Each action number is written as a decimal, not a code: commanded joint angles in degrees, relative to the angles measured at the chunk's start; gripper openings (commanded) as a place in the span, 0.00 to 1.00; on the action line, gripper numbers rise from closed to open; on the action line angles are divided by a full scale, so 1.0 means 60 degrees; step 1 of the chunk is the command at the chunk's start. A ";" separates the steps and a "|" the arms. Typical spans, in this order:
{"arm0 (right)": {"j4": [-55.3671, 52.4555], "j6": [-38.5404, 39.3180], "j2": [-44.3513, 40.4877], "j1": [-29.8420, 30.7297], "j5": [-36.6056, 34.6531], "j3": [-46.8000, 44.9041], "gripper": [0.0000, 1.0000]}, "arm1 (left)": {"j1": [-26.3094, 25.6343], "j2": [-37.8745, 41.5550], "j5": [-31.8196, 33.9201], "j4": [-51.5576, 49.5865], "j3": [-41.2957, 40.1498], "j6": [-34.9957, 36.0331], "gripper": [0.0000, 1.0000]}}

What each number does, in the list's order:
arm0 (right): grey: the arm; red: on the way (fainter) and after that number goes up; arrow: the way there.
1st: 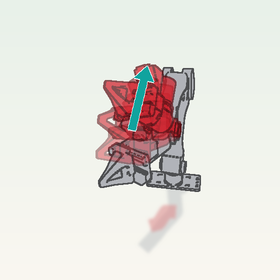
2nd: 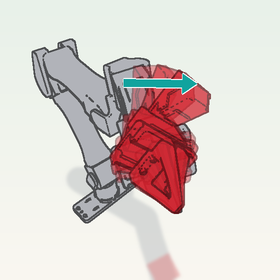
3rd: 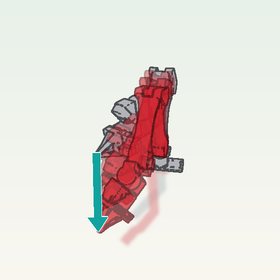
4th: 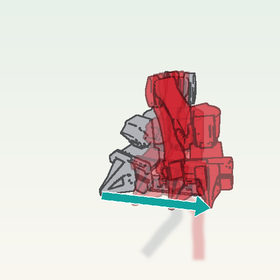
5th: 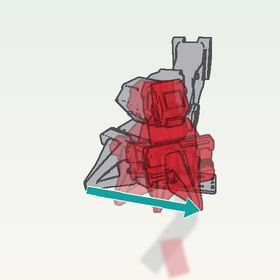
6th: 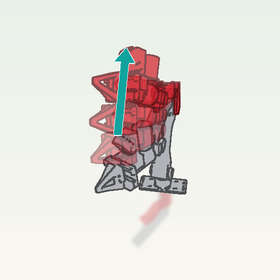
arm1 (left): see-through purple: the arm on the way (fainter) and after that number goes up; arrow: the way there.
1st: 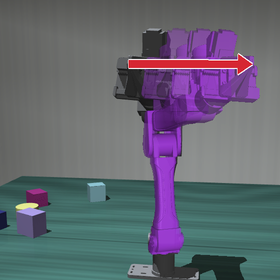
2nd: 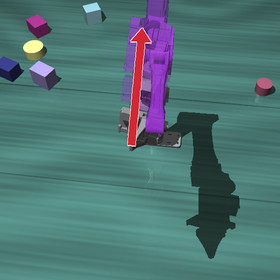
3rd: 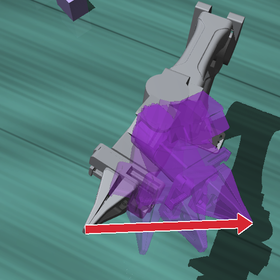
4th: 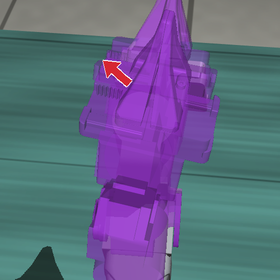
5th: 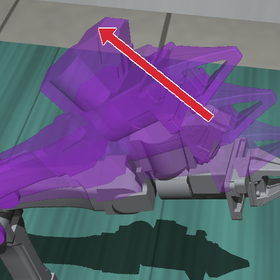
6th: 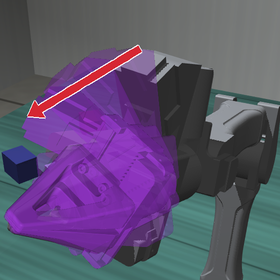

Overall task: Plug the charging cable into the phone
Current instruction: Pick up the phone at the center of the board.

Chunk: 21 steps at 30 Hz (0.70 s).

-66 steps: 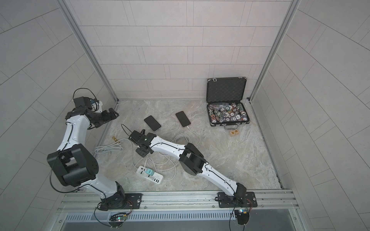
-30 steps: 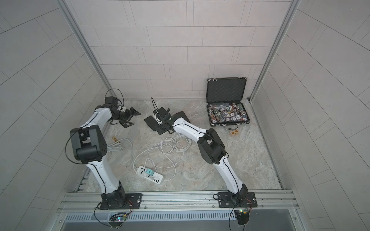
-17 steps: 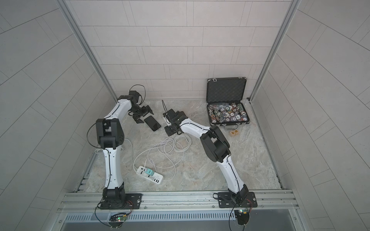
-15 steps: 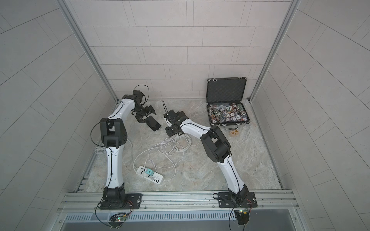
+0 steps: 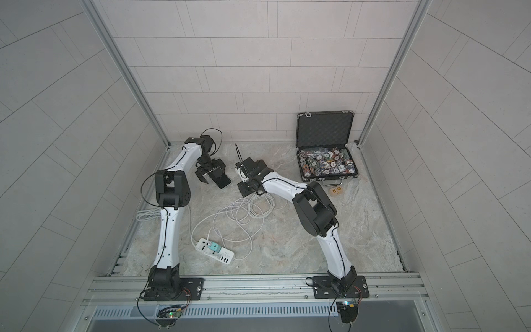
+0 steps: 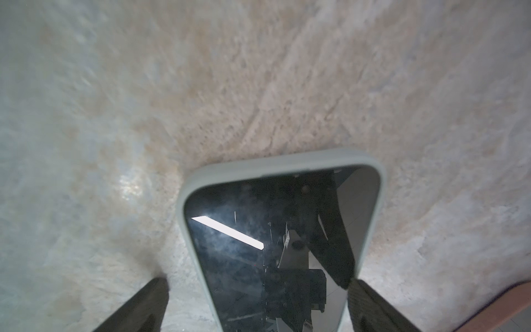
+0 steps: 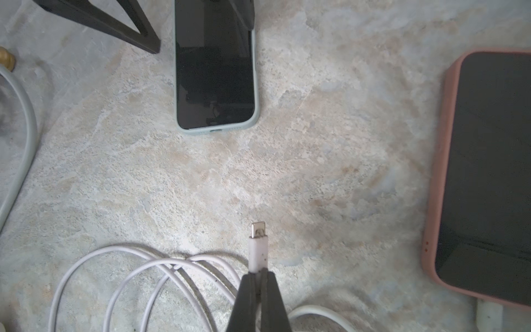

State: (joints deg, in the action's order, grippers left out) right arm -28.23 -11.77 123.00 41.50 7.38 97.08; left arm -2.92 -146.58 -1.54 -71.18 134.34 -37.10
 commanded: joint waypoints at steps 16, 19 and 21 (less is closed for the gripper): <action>0.0312 -0.0453 -0.0490 -0.0031 0.1261 -0.0104 0.00 | -0.0438 -0.0933 0.0411 -0.0482 0.0842 0.0311 0.99; 0.0394 -0.0513 -0.0608 -0.0031 0.1275 -0.0320 0.00 | -0.0543 -0.0916 0.0109 -0.0399 0.1056 0.0223 0.99; 0.0437 -0.0541 -0.0669 -0.0032 0.1267 -0.0468 0.00 | -0.0611 -0.0773 -0.0140 -0.0310 0.1074 0.0222 1.00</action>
State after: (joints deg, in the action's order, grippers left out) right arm -26.33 -14.37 121.99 41.43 14.63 95.35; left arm -5.15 -149.49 0.71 -72.73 140.20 -35.62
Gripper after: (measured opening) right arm 0.047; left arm 0.997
